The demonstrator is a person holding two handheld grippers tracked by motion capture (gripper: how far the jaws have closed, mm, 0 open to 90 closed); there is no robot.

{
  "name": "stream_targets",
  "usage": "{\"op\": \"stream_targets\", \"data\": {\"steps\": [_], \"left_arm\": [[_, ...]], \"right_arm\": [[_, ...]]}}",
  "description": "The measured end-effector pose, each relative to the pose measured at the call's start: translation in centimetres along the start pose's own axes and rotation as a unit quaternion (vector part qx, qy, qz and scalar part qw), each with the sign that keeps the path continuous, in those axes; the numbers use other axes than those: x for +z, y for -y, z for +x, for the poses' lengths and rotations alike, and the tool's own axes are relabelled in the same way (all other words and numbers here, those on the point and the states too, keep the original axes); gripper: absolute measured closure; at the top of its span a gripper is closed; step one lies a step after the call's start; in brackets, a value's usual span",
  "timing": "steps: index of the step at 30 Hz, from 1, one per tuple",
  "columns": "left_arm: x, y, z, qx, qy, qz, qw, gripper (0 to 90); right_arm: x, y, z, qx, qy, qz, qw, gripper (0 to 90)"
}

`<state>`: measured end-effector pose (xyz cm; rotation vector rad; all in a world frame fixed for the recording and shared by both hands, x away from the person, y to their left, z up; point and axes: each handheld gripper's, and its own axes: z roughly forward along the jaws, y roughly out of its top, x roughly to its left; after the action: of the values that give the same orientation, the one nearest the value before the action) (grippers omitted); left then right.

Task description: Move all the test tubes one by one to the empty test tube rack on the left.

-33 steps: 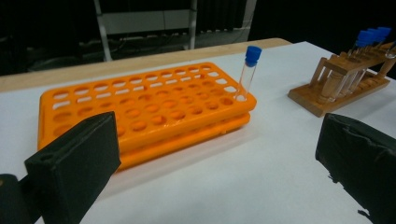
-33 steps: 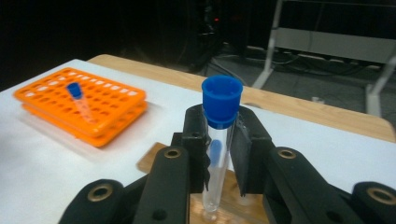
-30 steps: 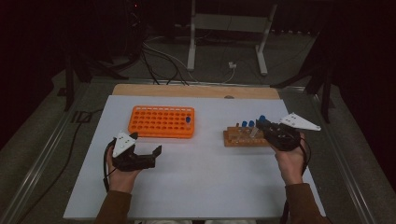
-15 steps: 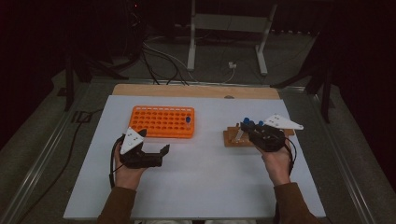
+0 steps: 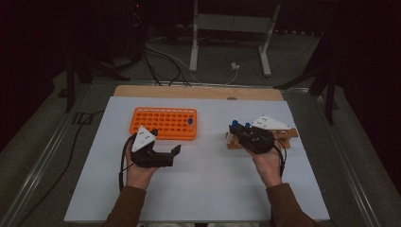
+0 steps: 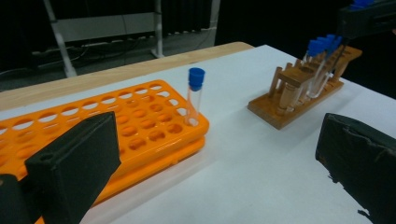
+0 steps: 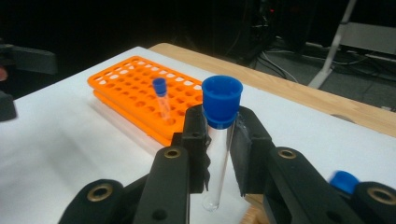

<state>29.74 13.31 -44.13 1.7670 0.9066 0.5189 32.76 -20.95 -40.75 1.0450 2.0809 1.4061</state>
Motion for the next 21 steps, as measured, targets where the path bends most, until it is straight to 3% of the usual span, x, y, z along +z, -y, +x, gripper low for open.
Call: {"op": "stream_targets", "data": {"steps": [21], "left_arm": [[3.3, -0.7, -2.5, 0.023, 0.028, -0.002, 0.9993, 1.4]], "right_arm": [[2.9, -0.5, 3.8, -0.015, -0.053, 0.007, 0.9985, 77.3]]}}
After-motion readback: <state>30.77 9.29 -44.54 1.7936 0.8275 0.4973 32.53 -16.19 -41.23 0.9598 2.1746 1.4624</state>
